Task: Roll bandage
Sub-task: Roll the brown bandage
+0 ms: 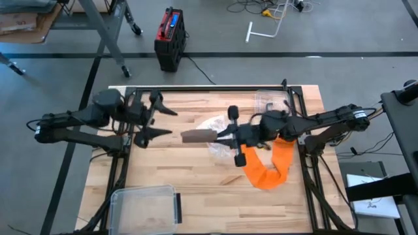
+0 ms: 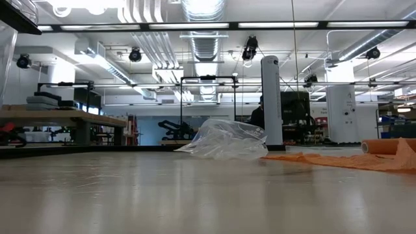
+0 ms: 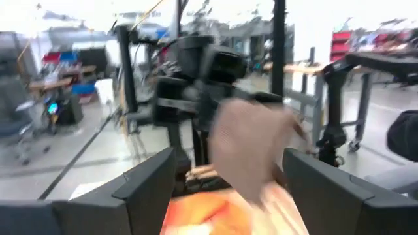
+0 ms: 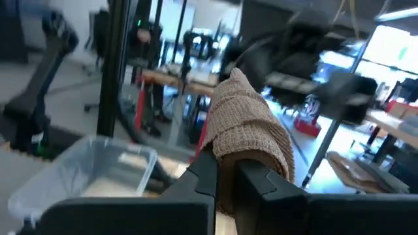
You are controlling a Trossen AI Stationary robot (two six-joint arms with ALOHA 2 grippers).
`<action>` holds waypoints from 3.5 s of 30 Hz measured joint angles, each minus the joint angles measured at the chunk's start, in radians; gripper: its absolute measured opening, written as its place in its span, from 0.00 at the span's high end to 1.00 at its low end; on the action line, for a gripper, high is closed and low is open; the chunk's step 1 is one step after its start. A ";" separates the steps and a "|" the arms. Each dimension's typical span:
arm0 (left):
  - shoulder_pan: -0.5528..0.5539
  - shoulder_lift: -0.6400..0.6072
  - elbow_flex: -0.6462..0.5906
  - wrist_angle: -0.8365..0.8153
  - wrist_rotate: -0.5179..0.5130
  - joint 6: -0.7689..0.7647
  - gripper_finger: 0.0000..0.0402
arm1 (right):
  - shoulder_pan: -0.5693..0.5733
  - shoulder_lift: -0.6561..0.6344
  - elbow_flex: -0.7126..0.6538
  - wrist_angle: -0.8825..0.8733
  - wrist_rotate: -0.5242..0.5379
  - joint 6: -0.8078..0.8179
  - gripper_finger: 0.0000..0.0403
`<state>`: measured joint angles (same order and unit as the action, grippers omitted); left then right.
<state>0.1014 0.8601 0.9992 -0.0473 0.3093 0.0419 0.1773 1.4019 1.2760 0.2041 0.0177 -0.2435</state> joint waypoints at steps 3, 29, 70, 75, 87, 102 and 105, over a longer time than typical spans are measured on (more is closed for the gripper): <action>-0.038 -0.021 -0.134 0.178 0.000 -0.001 0.31 | -0.008 -0.032 -0.036 0.098 -0.002 0.049 0.97; -0.069 0.398 -0.168 0.877 -0.198 0.103 0.63 | -0.052 -0.009 -0.070 0.222 0.000 0.166 0.97; -0.071 0.447 -0.164 0.963 -0.248 0.005 1.00 | -0.058 -0.101 -0.070 0.200 0.067 0.082 0.97; -0.075 0.464 -0.164 0.996 -0.248 0.001 1.00 | -0.058 -0.043 -0.070 0.284 0.088 0.045 0.97; -0.076 0.462 -0.165 0.978 -0.248 0.002 0.83 | -0.058 -0.011 -0.070 0.335 0.124 -0.049 0.97; -0.092 0.103 -0.193 0.527 -0.300 0.188 0.39 | -0.055 -0.063 -0.070 0.128 0.124 -0.097 0.97; -0.098 0.059 -0.195 0.491 -0.300 0.238 0.36 | -0.055 -0.067 -0.070 0.083 0.104 -0.114 0.97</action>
<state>0.0033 0.9194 0.8045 0.4433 0.0093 0.2797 0.1219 1.3347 1.2060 0.2867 0.1218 -0.3577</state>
